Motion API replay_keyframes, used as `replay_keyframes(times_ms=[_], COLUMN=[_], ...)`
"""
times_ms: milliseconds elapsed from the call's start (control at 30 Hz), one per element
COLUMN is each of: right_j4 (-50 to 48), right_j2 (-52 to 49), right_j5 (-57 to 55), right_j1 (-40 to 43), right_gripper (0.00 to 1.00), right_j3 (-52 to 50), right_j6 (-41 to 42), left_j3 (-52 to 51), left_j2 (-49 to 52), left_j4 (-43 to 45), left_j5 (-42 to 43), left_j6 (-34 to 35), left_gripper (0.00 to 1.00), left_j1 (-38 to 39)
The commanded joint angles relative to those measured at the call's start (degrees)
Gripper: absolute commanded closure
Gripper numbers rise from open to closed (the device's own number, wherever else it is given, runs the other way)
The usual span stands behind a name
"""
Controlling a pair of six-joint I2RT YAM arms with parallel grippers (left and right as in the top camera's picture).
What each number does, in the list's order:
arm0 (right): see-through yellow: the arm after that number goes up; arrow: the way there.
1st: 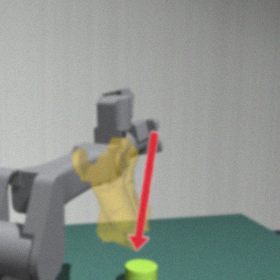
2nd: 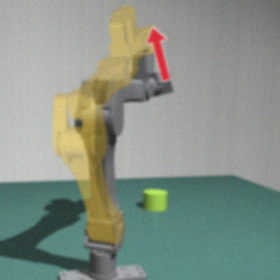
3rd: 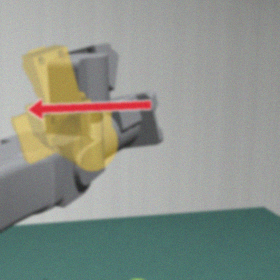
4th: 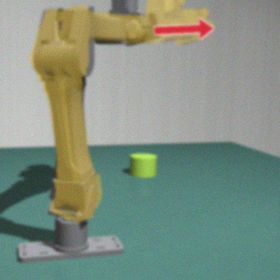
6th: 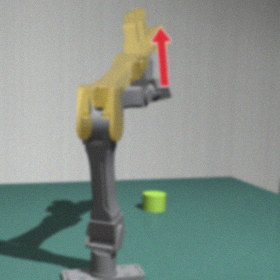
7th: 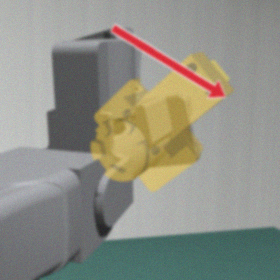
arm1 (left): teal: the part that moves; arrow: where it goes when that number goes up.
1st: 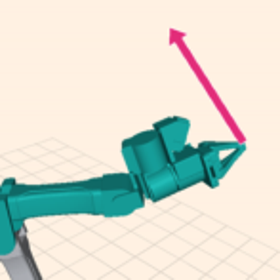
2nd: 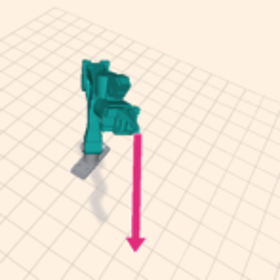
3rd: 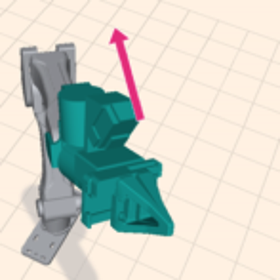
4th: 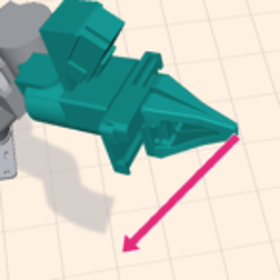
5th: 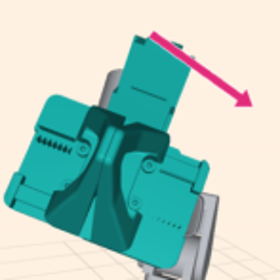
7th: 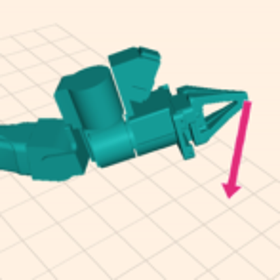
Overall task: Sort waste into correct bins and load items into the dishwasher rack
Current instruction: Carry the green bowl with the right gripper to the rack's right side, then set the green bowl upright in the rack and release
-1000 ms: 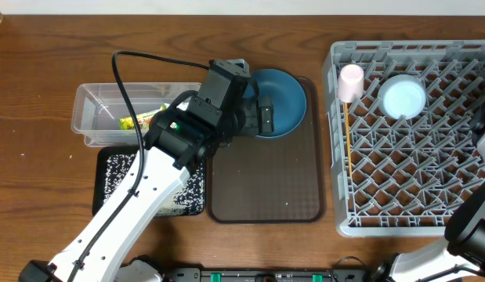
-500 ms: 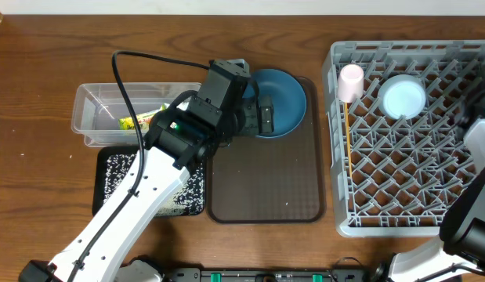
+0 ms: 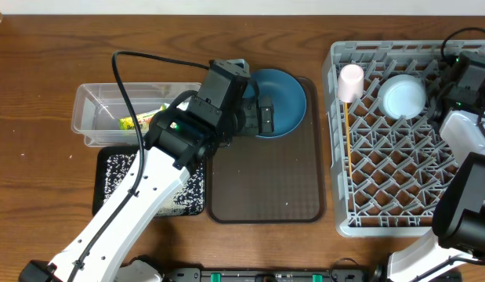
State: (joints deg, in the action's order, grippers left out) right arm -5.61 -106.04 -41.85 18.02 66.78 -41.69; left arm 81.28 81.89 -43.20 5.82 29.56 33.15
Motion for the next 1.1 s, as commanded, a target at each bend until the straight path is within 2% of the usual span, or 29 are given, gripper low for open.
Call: replay_keyframes(times_ms=[0,167,233,300,433,567,667,800,867,933,967,1067], right_j4=[-0.17,-0.57,-1.01,-0.98,1.53,5.46,7.76,9.25,9.84,10.23,10.56,11.69], right_j2=[-0.02,-0.02,0.00,0.17,1.36,4.61,7.21,10.01,11.19,11.58,11.58,11.19], right_j5=[1.64,1.86,1.86,2.10,6.45,14.73,23.71,34.27,41.46,46.34,48.59,54.69], right_j1=[-1.40,-2.84,-3.41,-3.82,-4.17,-3.28,-1.27,3.37,7.21,11.04,13.25,19.71], right_gripper=[0.47,0.36,0.27,0.24,0.22,0.24,0.27,0.39,0.57,0.90,0.99,0.99], right_j3=[-0.13,-0.13,-0.11,-0.09,-0.09,-0.07,-0.07,-0.07,-0.07,-0.07,-0.07,-0.07], right_j6=[0.48,0.61,3.30,4.98,7.37,16.52,20.35,27.36,33.16,38.56,41.29,45.88], left_j3=[1.07,1.07,1.07,1.07,1.07,1.07,1.07,1.07,1.07,1.07,1.07,1.07], left_j2=[0.20,0.20,0.20,0.20,0.20,0.20,0.20,0.20,0.20,0.20,0.20,0.20], left_j4=[-0.04,-0.02,-0.02,-0.02,-0.02,-0.02,-0.02,-0.02,-0.02,-0.02,-0.02,-0.02], left_j5=[-0.44,-0.44,-0.44,-0.44,-0.44,-0.44,-0.44,-0.44,-0.44,-0.44,-0.44,-0.44], left_j6=[-0.83,-0.81,-0.81,-0.83,-0.81,-0.83,-0.83,-0.83,-0.83,-0.83,-0.83,-0.81], left_gripper=[0.06,0.06,0.06,0.06,0.06,0.06,0.06,0.06,0.06,0.06,0.06,0.06], left_j1=[-0.13,-0.13,-0.13,-0.13,-0.13,-0.13,-0.13,-0.13,-0.13,-0.13,-0.13,-0.13])
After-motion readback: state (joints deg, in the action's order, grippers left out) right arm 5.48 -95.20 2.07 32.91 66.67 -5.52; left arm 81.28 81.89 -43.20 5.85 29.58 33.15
